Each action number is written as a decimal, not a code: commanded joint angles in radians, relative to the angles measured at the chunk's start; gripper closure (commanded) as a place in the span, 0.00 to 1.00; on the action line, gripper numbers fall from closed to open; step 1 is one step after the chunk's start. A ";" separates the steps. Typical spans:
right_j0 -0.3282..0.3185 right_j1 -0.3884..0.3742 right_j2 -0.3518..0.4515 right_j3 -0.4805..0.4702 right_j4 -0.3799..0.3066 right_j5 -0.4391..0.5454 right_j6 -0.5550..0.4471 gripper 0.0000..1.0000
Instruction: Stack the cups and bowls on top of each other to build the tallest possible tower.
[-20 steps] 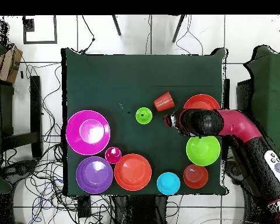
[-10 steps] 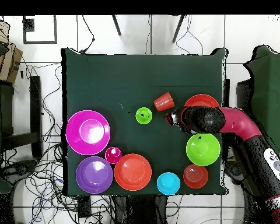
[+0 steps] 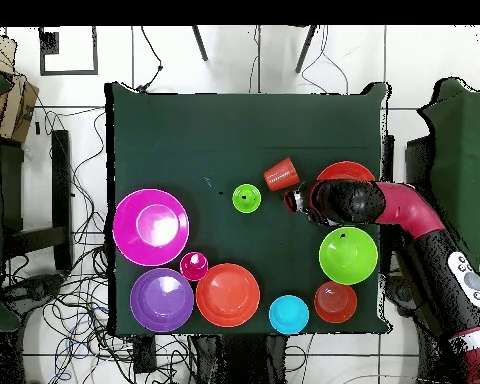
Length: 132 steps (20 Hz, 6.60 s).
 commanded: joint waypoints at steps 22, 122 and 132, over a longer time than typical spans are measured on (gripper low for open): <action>0.082 0.040 0.010 -0.192 -0.016 0.190 -0.462 0.00; 0.102 0.111 -0.006 -0.180 -0.017 0.105 -0.434 0.00; 0.086 0.099 0.007 -0.153 -0.017 0.085 -0.434 1.00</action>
